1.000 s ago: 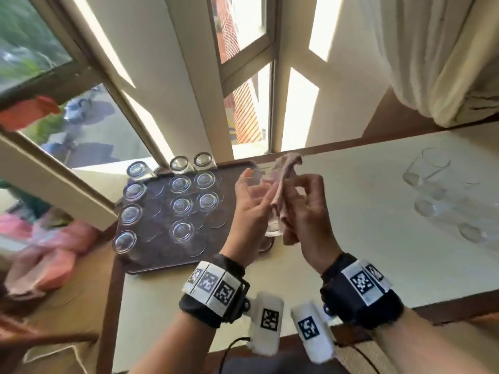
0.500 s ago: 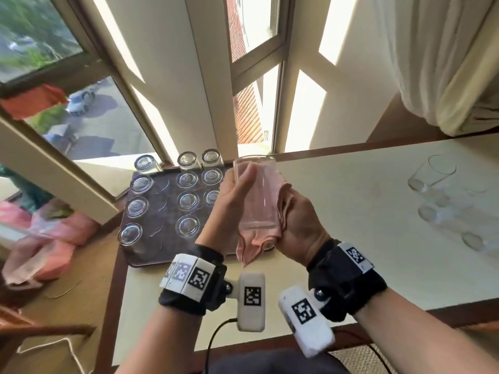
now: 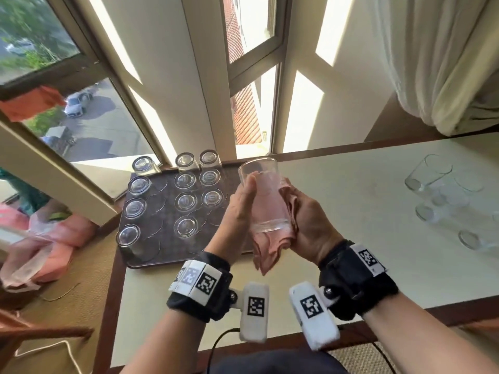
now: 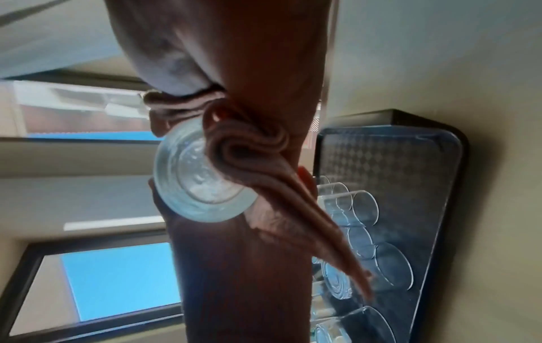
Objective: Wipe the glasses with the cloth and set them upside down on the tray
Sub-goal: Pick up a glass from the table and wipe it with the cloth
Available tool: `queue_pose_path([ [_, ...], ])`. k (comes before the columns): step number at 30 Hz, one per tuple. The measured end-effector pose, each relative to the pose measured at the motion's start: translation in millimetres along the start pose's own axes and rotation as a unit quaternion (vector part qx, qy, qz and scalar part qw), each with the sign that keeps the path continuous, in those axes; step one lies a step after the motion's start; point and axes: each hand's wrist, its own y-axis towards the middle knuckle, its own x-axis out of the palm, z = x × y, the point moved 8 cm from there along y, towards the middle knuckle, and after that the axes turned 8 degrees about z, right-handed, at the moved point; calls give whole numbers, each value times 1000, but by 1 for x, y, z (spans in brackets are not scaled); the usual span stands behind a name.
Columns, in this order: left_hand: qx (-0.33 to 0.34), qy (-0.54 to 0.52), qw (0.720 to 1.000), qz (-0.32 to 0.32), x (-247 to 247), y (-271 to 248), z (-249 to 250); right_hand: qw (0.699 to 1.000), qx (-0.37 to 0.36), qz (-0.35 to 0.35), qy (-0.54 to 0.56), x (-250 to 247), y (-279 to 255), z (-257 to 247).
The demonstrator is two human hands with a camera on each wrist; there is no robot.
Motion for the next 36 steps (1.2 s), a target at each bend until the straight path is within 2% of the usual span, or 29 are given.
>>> queue_pose_path([
  [2,35,28,999,-5,-1,-1,9,998,-38,23,-35,-4,-2,-4],
  [4,35,33,999,21,-3,1,11,979,-126,49,-154,-5,-1,-11],
  [5,41,45,998,18,1,-1,13,965,-159,50,-203,-2,-1,-12],
  [7,64,68,995,38,7,-7,14,954,-184,36,-235,6,-2,-11],
  [9,64,34,996,53,8,-12,15,968,-167,23,-187,10,-10,-13],
  [11,35,-22,999,36,7,-11,16,991,-108,-4,-73,12,-15,-12],
  [12,23,-20,999,28,7,-11,17,997,-75,-19,-26,10,-17,-11],
  [14,27,11,1000,10,6,-8,22,997,-77,-14,-19,5,-18,-15],
  [16,40,36,998,15,1,-5,29,977,-153,32,-143,2,-18,-26],
  [18,34,51,998,20,3,-7,32,930,-221,38,-291,6,-17,-29],
  [19,37,62,997,30,6,-8,32,916,-235,37,-323,6,-16,-26],
  [20,44,71,996,37,9,-11,31,922,-231,28,-310,8,-15,-23],
  [21,49,75,995,44,11,-13,29,943,-212,20,-255,7,-15,-19],
  [23,12,22,999,20,16,-16,24,985,-138,4,-104,3,-18,-14],
  [25,-18,-20,1000,-14,15,-15,18,998,-62,-13,-3,-1,-22,-8],
  [27,-5,32,999,15,9,-15,21,998,-53,17,-11,-7,-21,-8],
  [29,13,84,995,58,7,-14,23,982,-128,53,-126,-4,-21,-18],
  [31,32,83,993,71,13,-18,22,961,-185,48,-199,3,-19,-26],
  [34,55,61,994,72,17,-22,26,978,-152,16,-145,10,-21,-23],
  [36,21,9,998,53,16,-21,24,995,-83,-6,-50,9,-23,-19],
])
